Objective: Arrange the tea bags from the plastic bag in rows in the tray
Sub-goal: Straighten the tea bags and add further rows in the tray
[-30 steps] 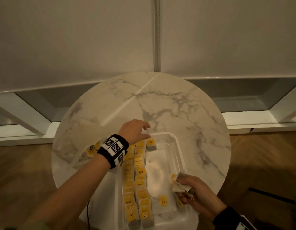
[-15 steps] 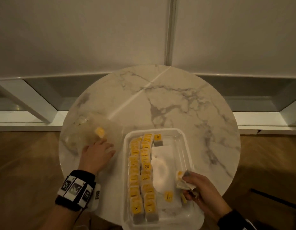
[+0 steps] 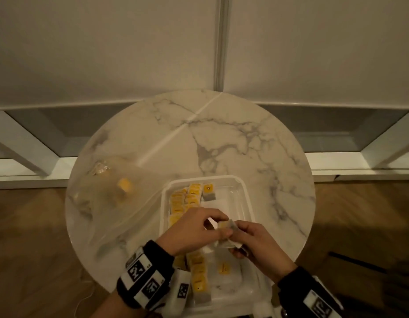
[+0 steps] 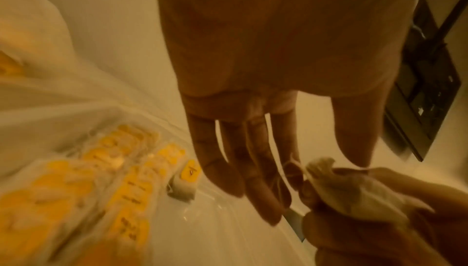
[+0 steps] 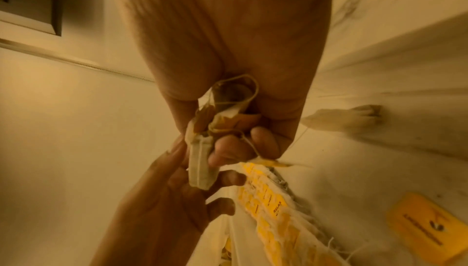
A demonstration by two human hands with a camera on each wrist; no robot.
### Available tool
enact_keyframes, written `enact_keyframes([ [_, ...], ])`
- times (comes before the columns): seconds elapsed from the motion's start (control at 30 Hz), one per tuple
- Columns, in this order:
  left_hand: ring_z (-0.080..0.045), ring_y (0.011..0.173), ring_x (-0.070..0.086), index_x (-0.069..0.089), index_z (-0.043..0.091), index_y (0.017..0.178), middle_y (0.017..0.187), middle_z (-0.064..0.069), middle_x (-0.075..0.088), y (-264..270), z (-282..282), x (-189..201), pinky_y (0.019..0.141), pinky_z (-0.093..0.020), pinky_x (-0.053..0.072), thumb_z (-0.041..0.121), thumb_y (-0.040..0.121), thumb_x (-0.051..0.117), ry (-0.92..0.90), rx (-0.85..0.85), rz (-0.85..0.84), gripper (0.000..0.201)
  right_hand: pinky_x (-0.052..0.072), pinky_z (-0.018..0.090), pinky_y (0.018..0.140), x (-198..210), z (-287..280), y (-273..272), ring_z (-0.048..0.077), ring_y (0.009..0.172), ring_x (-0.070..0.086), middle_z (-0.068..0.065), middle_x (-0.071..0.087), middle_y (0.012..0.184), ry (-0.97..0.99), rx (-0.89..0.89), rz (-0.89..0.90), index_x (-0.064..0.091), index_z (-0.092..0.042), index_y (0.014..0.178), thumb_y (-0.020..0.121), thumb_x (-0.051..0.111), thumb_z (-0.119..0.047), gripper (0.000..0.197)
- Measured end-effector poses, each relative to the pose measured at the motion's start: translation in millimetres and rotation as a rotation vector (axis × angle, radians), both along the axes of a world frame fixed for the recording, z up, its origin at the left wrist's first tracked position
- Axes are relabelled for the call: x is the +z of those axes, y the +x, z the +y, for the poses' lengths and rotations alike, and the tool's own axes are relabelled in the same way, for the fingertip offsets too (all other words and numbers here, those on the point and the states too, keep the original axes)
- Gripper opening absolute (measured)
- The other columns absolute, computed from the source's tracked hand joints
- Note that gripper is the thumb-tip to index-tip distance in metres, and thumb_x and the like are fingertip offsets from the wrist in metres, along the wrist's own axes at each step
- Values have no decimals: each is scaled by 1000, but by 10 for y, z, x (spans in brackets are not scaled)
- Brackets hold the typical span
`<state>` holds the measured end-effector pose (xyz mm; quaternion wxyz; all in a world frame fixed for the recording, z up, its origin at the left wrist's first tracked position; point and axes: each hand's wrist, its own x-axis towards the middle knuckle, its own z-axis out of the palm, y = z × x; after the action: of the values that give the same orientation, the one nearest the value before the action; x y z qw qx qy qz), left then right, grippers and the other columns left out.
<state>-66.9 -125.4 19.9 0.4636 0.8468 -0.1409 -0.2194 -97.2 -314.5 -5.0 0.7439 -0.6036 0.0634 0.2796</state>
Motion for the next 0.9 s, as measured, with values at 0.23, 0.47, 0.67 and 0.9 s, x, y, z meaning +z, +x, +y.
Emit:
enact_keyframes([
  [0.23, -12, 61, 66, 73, 10, 90, 83, 0, 71, -51, -96, -124, 49, -23, 47, 17, 86, 75, -259, 170, 102, 8, 39, 25, 51, 16, -34, -56, 19, 57, 49, 29, 57, 88, 94, -75, 67, 65, 14, 101, 77, 71, -33, 53],
  [0.47, -23, 68, 70, 72, 14, 94, 88, 0, 71, -34, -114, -100, 50, -28, 45, 20, 98, 59, -331, 210, 184, 15, 39, 22, 47, 126, -91, -38, 17, 50, 49, 15, 54, 65, 174, -151, 120, 66, 8, 87, 80, 71, -15, 24],
  [0.67, 2, 103, 63, 62, 34, 113, 106, 29, 67, -68, -49, -170, 78, -28, 54, 10, 76, 54, -270, -27, 200, 45, 49, 20, 52, 533, -161, 92, 14, 55, 56, 11, 61, 70, 416, -191, 200, 70, -3, 75, 73, 73, -13, 11],
  [0.9, -18, 100, 68, 74, 14, 107, 106, 2, 74, -71, -130, -130, 93, -42, 52, 22, 87, 70, -366, -82, 66, 22, 54, 23, 54, 649, -157, 213, 16, 55, 60, 12, 64, 73, 447, -174, 245, 72, -2, 76, 72, 78, -12, 12],
])
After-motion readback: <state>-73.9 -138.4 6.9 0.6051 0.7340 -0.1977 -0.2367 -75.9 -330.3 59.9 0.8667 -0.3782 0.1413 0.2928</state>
